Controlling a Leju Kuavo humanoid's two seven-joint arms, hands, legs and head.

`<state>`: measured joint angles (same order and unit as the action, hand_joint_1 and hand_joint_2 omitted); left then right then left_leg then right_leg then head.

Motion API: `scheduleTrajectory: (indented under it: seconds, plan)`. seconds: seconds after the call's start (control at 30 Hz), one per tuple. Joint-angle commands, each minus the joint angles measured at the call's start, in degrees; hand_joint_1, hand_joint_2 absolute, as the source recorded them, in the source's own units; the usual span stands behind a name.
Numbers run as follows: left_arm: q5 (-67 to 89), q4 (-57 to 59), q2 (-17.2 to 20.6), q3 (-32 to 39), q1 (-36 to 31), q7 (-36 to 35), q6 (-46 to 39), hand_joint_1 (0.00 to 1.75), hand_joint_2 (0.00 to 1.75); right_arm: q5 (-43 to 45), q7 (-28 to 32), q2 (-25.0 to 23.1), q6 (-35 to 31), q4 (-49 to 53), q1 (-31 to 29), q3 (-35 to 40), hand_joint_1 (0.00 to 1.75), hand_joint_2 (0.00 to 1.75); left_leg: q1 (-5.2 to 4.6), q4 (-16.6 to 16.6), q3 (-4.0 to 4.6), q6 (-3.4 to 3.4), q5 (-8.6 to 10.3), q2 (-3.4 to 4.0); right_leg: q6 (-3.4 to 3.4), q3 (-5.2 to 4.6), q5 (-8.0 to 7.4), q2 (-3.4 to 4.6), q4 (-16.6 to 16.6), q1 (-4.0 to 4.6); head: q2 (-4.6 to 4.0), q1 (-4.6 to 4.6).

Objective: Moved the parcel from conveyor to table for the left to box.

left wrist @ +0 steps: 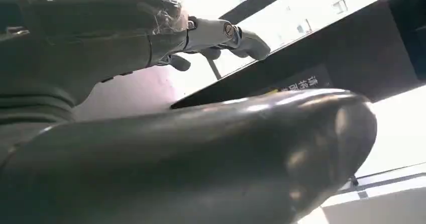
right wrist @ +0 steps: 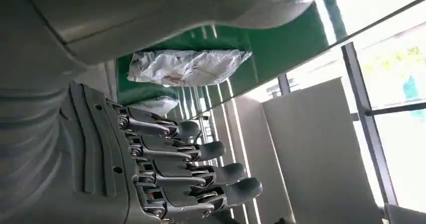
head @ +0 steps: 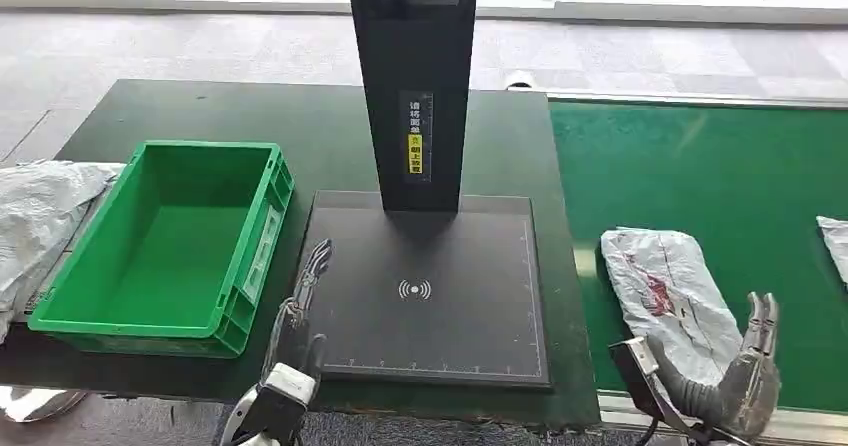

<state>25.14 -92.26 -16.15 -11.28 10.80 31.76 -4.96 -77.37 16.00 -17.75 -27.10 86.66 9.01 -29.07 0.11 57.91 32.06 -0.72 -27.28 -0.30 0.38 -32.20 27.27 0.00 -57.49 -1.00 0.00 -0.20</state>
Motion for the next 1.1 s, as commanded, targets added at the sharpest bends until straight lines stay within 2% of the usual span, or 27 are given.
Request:
scheduleTrajectory:
  seconds: [0.03, 0.13, 0.23, 0.33, 0.4, 0.5, 0.6, 0.67, 0.73, 0.8, 0.9, 1.1]
  plan:
    - [0.08, 5.66, -2.20, 0.70, -2.58, -0.29, 0.45, 0.00, 0.00, -0.73, -1.02, -2.25, 1.29, -0.49, 0.39, -2.82, 0.00, 1.75, 0.03, -0.08, 0.01, 0.00, 0.08, -0.11, -0.04, 0.06, -0.06, -0.14, 0.13, 0.04, 0.00, 0.00]
    - [0.21, 5.27, -2.08, 0.15, -2.46, -0.31, 0.24, 0.00, 0.00, -1.87, -2.76, -2.25, 2.22, 0.24, 0.96, -2.80, 0.00, 1.75, 0.05, -0.05, 0.02, 0.00, 0.06, -0.13, -0.04, 0.06, -0.04, -0.16, 0.12, 0.06, 0.00, 0.00]
    - [-0.03, 5.36, -1.86, -0.01, -2.41, -0.71, 0.33, 0.00, 0.00, -5.97, -6.91, -2.25, 7.40, -0.33, 0.78, -4.68, 0.00, 1.75, 0.03, -0.04, 0.00, 0.00, 0.04, -0.10, -0.04, 0.05, -0.02, -0.13, 0.09, 0.04, 0.00, 0.00]
    - [-0.38, 6.44, -2.05, 0.14, -2.96, -0.99, 0.64, 0.00, 0.00, -11.33, -10.93, -2.25, 11.22, -4.66, -0.62, -9.78, 0.00, 1.75, 0.06, -0.07, -0.01, 0.01, 0.07, -0.19, -0.03, 0.10, -0.03, -0.22, 0.16, 0.07, 0.00, 0.00]
    - [-0.52, 7.05, -2.31, 0.19, -3.68, -1.07, 0.93, 0.00, 0.00, -12.63, -11.19, -0.77, 11.95, -10.50, -1.82, -12.67, 0.00, 1.75, 0.04, -0.06, -0.05, 0.01, 0.06, -0.17, -0.01, 0.11, -0.03, -0.18, 0.15, 0.05, 0.00, 0.00]
    - [-0.56, 7.05, -2.31, 0.19, -4.03, -1.26, 0.97, 0.00, 0.00, -12.63, -13.19, 2.23, 10.22, -18.42, -2.81, -12.35, 0.00, 1.75, 0.07, -0.06, -0.05, 0.01, 0.04, -0.12, -0.01, 0.12, -0.03, -0.13, 0.16, 0.08, 0.00, 0.00]
    - [-0.58, 6.92, -2.26, 0.22, -3.90, -1.29, 0.98, 0.00, 0.00, -12.63, -13.35, 2.32, 9.80, -18.91, -3.00, -12.16, 0.00, 1.75, 0.08, -0.08, -0.01, 0.02, 0.07, -0.09, -0.01, 0.11, -0.08, -0.11, 0.21, 0.09, 0.00, 0.00]
    - [-0.69, 6.53, -2.12, 0.23, -3.47, -1.38, 0.76, 0.00, 0.00, -12.63, -15.66, 3.74, 11.59, -20.66, -2.77, -9.92, 0.00, 1.75, 0.07, -0.08, 0.01, 0.03, 0.08, -0.03, -0.02, 0.06, -0.11, -0.07, 0.20, 0.08, 0.00, 0.00]
    - [-1.25, 5.32, -1.99, 0.59, -1.94, -1.70, -0.48, 0.00, 0.00, -12.63, -17.08, 6.64, 11.62, -27.92, -4.64, -7.53, 0.00, 1.75, 0.10, -0.09, 0.03, 0.02, 0.09, -0.08, -0.03, 0.07, -0.11, -0.13, 0.23, 0.11, 0.00, 0.00]
    - [-1.46, 3.95, -1.54, 0.57, -0.21, -1.67, -1.23, 0.00, 0.00, -12.63, -18.75, 9.95, 6.81, -37.44, -6.46, -6.29, 0.00, 1.75, 0.11, -0.12, -0.02, 0.03, 0.08, 0.04, -0.02, 0.09, -0.14, 0.05, 0.27, 0.12, 0.00, 0.00]
    - [-1.71, 3.19, -1.57, 1.06, 0.78, -1.58, -2.23, 0.00, 0.00, -12.63, -18.38, 12.30, 3.42, -43.31, -7.12, -5.83, 0.00, 1.75, 0.14, -0.20, -0.11, 0.05, 0.06, 0.16, 0.00, 0.21, -0.19, 0.17, 0.40, 0.15, -0.02, 0.00]
    - [-1.75, 3.21, -1.56, 1.12, 0.89, -1.55, -2.32, 0.00, 0.00, -12.63, -18.42, 12.35, 3.30, -43.58, -7.30, -5.71, 0.00, 1.75, 0.06, -0.04, -0.01, 0.02, -0.03, 0.12, -0.01, 0.10, -0.06, 0.10, 0.12, 0.07, 0.00, 0.00]
